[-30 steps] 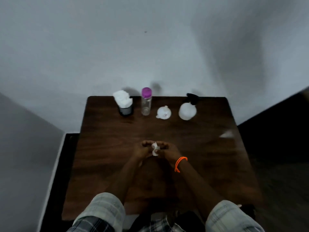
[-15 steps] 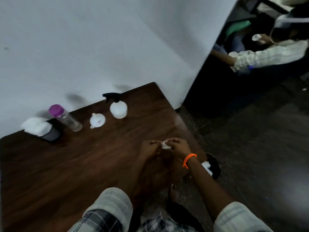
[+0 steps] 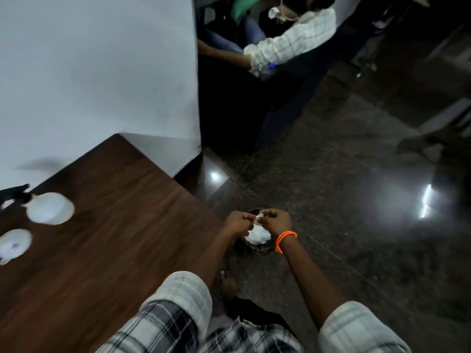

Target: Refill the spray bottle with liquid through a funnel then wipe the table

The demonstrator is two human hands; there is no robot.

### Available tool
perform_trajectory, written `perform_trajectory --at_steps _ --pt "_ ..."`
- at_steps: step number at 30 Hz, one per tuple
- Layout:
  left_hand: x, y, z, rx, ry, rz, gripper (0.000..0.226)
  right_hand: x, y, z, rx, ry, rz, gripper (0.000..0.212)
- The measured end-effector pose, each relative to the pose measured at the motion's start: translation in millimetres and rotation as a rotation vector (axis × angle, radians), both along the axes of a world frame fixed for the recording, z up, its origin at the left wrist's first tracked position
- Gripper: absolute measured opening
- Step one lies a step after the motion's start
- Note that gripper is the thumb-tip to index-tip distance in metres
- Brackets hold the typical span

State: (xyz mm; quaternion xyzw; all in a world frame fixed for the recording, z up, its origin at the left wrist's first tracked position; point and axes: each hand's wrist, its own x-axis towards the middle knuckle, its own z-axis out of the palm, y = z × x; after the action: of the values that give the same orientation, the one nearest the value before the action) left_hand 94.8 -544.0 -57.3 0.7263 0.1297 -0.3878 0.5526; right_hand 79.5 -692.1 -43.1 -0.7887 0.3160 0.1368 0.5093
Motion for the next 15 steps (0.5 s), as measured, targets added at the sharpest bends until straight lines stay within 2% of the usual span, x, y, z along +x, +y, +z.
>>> perform_trajectory --at_steps 6,9,15 --pt "14 -55 -2 0.051 -0.017 -0.140 0.042 10 -59 -31 -0.092 0.060 -0.022 0.029" --pt "20 -72 2 0.088 -0.049 -0.160 0.037 15 -77 -19 -0.121 0.054 -0.047 0.026" --pt "27 -58 -11 0.280 -0.153 -0.260 0.040 22 -93 6 -0.170 0.081 -0.002 0.034"
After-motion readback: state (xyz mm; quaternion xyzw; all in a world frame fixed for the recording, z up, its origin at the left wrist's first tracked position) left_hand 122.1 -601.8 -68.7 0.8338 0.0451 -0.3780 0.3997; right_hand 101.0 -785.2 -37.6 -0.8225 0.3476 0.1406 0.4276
